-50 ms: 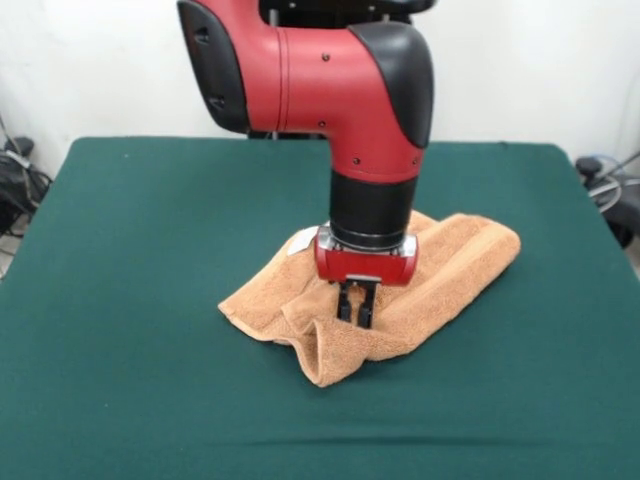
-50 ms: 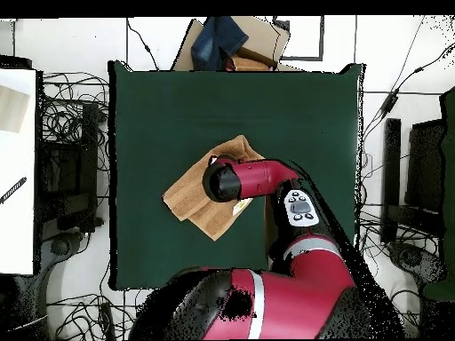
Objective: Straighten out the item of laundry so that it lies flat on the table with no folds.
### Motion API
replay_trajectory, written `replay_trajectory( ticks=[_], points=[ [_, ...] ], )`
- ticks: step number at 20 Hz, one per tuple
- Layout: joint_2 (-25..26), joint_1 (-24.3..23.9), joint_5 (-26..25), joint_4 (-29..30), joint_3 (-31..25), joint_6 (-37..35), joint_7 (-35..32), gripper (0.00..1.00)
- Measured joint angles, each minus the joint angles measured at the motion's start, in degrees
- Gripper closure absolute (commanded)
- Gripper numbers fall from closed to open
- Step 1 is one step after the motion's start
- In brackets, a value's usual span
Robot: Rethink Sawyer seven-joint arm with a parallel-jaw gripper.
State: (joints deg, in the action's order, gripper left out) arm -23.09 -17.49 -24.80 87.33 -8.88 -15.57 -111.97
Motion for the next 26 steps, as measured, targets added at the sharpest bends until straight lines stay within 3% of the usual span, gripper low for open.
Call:
replay_trajectory(
  ticks=[15,26],
  points=[
    [-11.7,-0.49,4.97,4.41,0.03,-8.57,0.0,1.0],
    [-11.14,-1.54,4.92,4.39,0.03,-8.55,0.0,1.0]
  ],
)
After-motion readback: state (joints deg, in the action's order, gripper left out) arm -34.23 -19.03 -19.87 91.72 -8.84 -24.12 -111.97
